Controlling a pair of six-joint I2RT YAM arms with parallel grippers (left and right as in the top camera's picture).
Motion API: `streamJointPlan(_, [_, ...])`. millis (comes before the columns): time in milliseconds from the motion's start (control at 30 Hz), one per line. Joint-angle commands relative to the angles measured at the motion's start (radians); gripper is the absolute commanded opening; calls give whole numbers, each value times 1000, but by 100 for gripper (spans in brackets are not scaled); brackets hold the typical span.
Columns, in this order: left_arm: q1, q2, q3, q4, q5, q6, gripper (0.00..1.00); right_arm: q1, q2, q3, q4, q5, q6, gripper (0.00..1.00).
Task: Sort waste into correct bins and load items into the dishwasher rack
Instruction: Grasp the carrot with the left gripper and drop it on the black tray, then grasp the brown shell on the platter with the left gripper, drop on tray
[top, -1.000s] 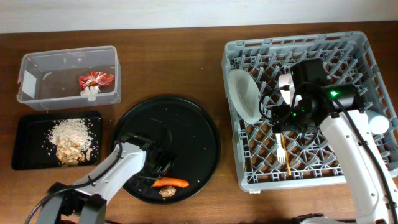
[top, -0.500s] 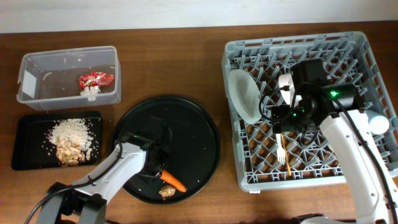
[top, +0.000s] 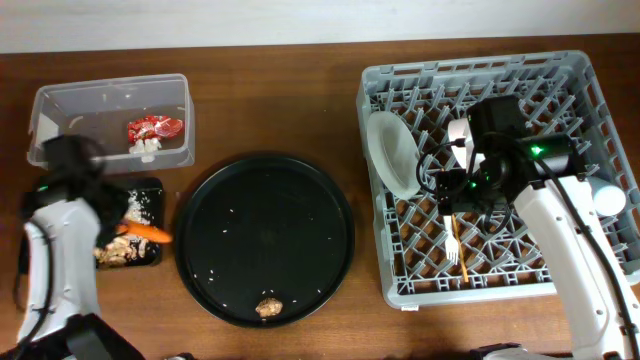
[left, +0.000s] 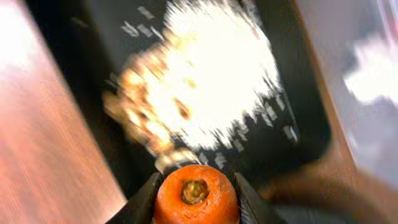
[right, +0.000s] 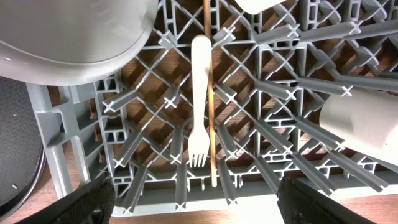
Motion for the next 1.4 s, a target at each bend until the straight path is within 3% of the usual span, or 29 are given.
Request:
streamJointPlan(0, [139,-19,16,39,-58,23,19,-6,5,11,-1,-2,0,87])
streamJointPlan(133, [222,19,16,90,-58,23,18,-6,5,11,-2,-2,0,86])
streamJointPlan(400, [224,214,16,142,-55,23,19,-6,5,11,-15,-2,0,86])
streamJointPlan(467, [224,246,16,146,-55,23,27,-6,5,11,-21,-2,0,86])
streamJointPlan(533, [224,263,16,145,-55,23,27,-6,5,11,-22,-2,0,86])
streamJointPlan(600, [224,266,15,145,-55,23,38,-6,5,11,-22,-2,0,86])
streamJointPlan(700, [224,266,16,143,-54,25,70,-6,5,11,-23,-2,0,86])
streamJointPlan(800, [224,252,40,121,-54,82,82,-6,5,11,-23,-2,0,86])
streamJointPlan(867, [216,212,97,65,-32,82,84,-6,5,11,-22,-2,0,86])
streamJointPlan(967, [127,91,148,11,145,203,86,-6,5,11,-22,-2,0,87])
streamJointPlan(1100, [-150,52,141,-213,269,367,94,-6,5,11,-23,-2,0,87])
streamJointPlan(1300, [-586,69,5,-385,288,388,99,-6,5,11,-23,-2,0,87])
streamJointPlan(1367, [-689,69,-70,-381,297,307,99,-6,5,11,-24,-2,0,87])
